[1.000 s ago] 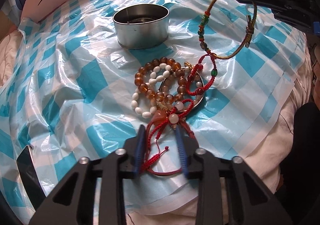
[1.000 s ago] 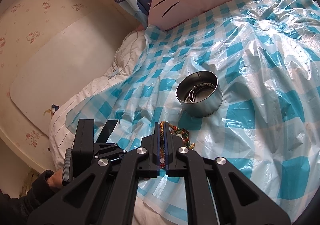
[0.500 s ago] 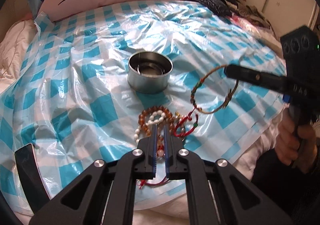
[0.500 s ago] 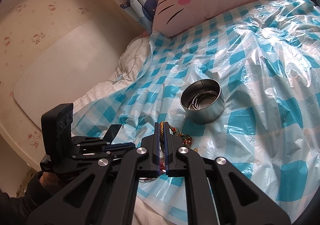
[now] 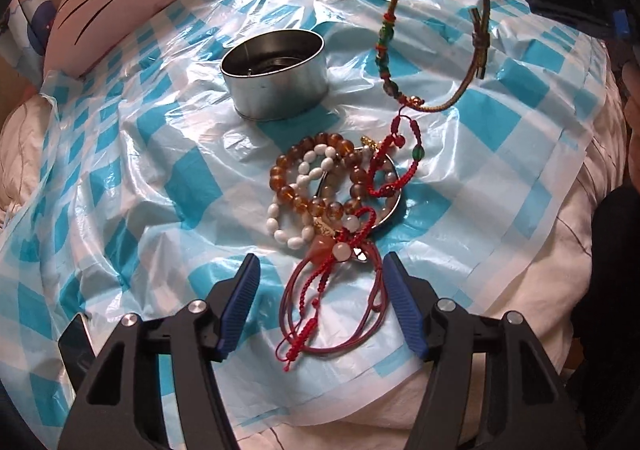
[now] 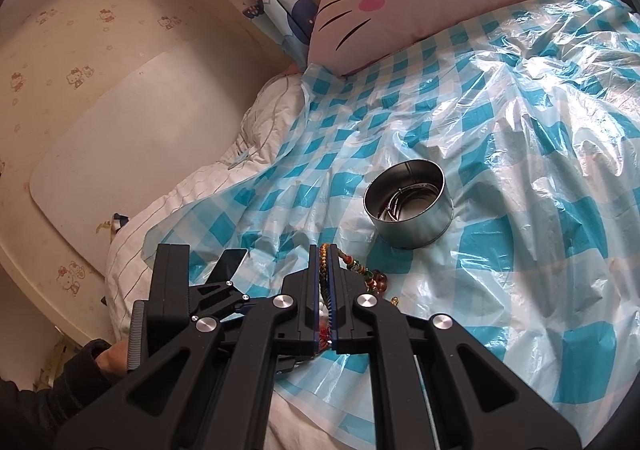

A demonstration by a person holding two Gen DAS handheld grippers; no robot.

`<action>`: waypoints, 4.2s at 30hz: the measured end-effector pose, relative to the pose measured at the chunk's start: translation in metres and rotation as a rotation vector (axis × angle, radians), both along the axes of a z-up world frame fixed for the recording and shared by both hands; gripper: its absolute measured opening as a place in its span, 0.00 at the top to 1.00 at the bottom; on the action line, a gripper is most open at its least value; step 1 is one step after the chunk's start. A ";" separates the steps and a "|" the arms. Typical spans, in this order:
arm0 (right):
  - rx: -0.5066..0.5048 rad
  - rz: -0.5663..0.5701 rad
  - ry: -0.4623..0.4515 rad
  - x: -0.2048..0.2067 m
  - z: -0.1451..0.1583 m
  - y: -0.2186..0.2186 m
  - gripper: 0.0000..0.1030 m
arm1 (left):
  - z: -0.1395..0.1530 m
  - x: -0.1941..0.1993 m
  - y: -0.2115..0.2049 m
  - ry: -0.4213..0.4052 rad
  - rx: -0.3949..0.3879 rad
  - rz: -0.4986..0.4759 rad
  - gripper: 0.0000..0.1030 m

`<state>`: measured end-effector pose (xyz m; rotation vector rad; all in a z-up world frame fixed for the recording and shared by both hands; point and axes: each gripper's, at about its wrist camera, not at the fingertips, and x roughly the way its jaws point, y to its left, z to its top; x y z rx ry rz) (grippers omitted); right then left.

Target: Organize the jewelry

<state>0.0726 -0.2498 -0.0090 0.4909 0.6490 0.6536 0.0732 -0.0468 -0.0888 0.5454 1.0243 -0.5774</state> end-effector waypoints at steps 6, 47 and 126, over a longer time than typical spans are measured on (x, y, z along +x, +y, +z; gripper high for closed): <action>0.000 -0.004 0.011 0.001 -0.002 0.001 0.96 | -0.009 0.004 -0.004 0.021 -0.004 -0.007 0.73; 0.037 -0.071 -0.057 0.031 0.019 -0.006 0.96 | 0.096 0.071 0.001 -0.034 -0.739 0.336 0.90; -0.341 0.071 0.328 0.046 -0.075 0.047 0.81 | 0.011 -0.001 0.015 0.002 -0.063 0.199 0.25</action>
